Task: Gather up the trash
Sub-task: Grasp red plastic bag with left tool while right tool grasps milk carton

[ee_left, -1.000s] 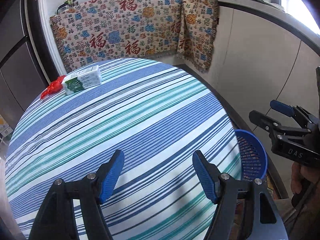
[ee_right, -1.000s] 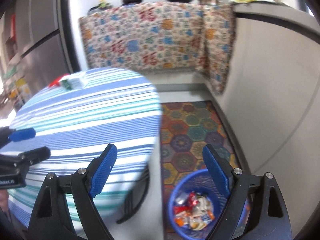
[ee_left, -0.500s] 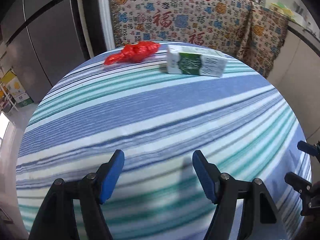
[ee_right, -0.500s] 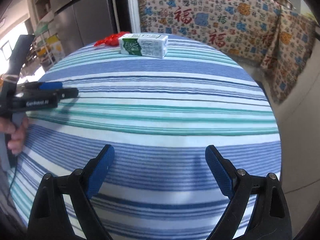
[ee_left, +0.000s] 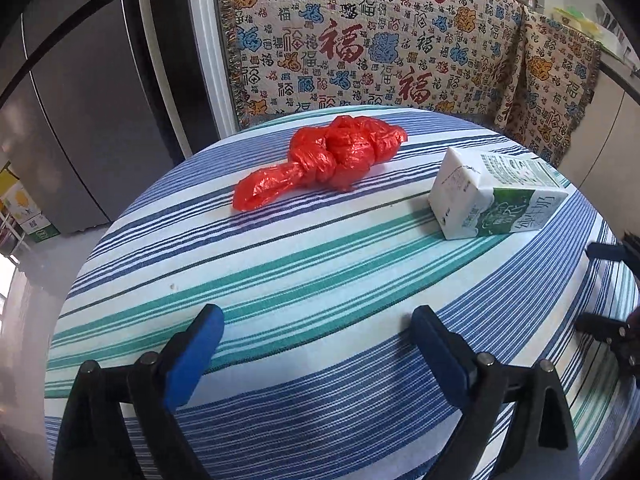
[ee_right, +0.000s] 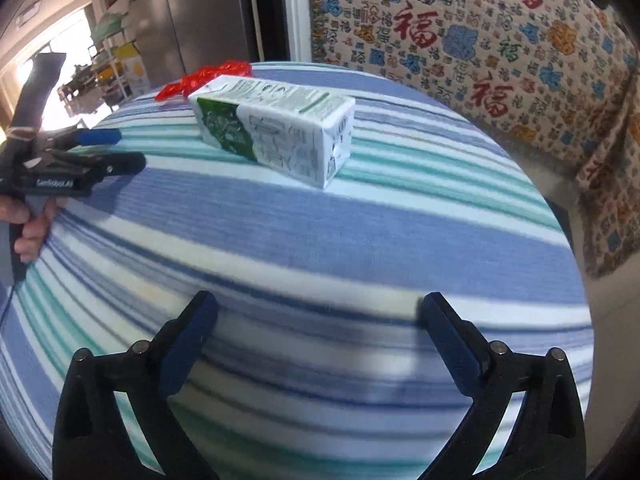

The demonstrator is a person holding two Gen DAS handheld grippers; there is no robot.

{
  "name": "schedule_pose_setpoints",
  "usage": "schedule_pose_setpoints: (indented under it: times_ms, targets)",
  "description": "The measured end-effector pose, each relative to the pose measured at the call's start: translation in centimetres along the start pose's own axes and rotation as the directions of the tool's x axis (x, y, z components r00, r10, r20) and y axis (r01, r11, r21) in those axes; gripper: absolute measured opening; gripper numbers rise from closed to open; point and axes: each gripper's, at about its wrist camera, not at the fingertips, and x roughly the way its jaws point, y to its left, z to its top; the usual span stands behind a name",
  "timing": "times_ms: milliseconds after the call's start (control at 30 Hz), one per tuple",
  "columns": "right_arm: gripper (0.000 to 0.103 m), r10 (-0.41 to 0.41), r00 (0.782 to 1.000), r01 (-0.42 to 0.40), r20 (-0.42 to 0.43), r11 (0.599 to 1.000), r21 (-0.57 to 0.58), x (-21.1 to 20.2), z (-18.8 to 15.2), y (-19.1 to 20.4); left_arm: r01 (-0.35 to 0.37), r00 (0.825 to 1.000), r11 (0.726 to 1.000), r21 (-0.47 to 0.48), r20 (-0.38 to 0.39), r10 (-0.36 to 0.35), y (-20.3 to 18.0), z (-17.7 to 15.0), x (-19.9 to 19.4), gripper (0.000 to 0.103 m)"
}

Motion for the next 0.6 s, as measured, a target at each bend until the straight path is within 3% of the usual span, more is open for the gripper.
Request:
schedule_pose_setpoints:
  times_ms: [167, 333, 400, 433, 467, 533, 600]
  targets:
    - [0.101, 0.073, 0.997, -0.073, 0.003, 0.992, -0.107, 3.0, 4.6, -0.7, 0.003, 1.0, 1.0, -0.002, 0.0, -0.003, 0.0, 0.0, 0.0, 0.097]
    - [0.1, 0.074, 0.993, -0.054, 0.09, 0.977, -0.204, 2.6, 7.0, 0.1, 0.003, 1.0, 1.0, -0.001, 0.001, -0.003, -0.1, 0.0, 0.0, 0.097]
    - [0.079, 0.093, 0.992, -0.073, 0.079, 0.972, -0.224, 3.0, 7.7, 0.5, 0.002, 1.0, 1.0, -0.002, 0.001, -0.002, -0.1, 0.0, 0.0, 0.097]
    - [0.057, 0.118, 0.991, -0.103, 0.058, 0.971, -0.215, 3.4, 7.7, 0.5, 0.003, 1.0, 1.0, -0.002, 0.001, -0.003, -0.1, 0.0, 0.0, 0.097]
    - [0.049, 0.124, 0.991, -0.112, 0.052, 0.976, -0.185, 3.4, 7.8, 0.3, 0.004, 1.0, 1.0, -0.003, 0.001, -0.004, -0.1, 0.0, 0.0, 0.097]
    - [0.045, 0.12, 0.989, -0.109, 0.088, 0.987, -0.119, 2.6, 7.2, -0.5, 0.017, 1.0, 1.0, 0.003, 0.003, -0.017, -0.1, 0.0, 0.0, 0.097]
    - [0.045, 0.091, 0.989, -0.089, 0.118, 0.996, -0.026, 0.9, 5.8, -1.3, 0.08, 0.997, 0.997, 0.009, 0.017, -0.08, 0.4, 0.4, -0.1, 0.097]
